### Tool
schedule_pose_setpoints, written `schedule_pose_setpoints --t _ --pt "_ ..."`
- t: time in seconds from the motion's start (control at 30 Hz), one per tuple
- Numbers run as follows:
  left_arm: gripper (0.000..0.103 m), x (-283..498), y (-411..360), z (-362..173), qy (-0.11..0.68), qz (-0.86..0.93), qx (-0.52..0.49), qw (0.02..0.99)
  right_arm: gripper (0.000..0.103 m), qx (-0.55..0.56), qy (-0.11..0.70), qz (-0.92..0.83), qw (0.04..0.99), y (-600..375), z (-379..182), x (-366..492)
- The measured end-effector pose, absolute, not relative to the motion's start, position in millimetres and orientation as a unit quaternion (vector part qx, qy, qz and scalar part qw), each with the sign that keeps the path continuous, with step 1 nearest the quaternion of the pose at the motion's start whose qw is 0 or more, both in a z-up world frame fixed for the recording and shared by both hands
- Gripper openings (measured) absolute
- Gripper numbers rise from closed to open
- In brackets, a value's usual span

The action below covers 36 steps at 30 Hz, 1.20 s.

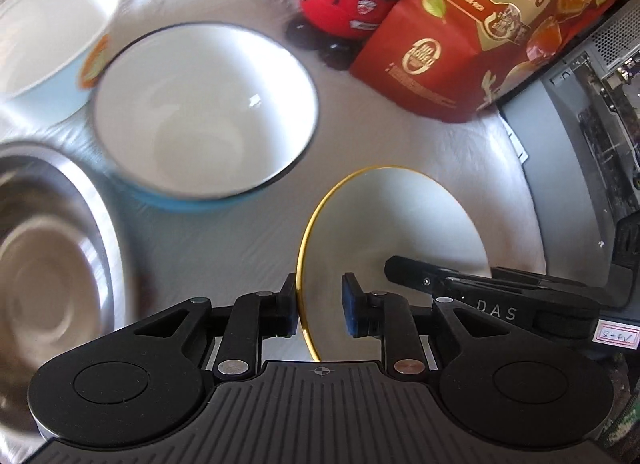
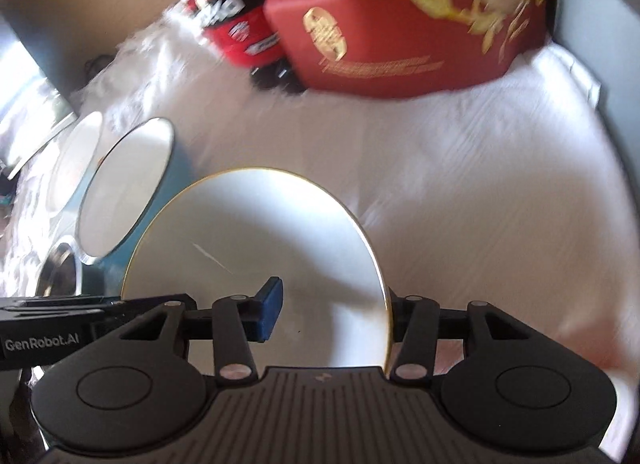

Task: Organize plates and bowls

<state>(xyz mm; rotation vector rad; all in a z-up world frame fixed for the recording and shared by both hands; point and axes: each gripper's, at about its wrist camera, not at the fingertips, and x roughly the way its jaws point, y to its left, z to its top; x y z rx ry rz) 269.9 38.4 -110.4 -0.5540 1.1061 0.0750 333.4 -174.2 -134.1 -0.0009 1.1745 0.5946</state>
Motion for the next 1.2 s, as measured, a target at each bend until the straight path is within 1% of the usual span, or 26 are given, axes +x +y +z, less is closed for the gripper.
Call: schedule_pose_setpoints --t 0.17,0.4,1.03,1.2 --pt "0.024 238.7 51.6 -108.4 0.522 0.044 -0.261 0.811 0.049 -0.01 0.557 0.307 0.771 -158.8 -137.7 302.0" --pt "0.024 216.3 58.9 -113.1 0.523 0.047 -0.282 0.803 0.052 -0.027 0.562 0.329 0.758 -141.8 -137.4 272.2" --pt "0.025 201.5 63.9 -117.7 0.51 0.039 -0.316 0.799 0.053 -0.029 0.566 0.332 0.754 -145.9 -134.8 255.3" --pt "0.025 202.6 62.2 -116.5 0.515 0.04 -0.307 0.799 0.053 -0.031 0.564 0.33 0.756 -145.7 -134.3 253.7"
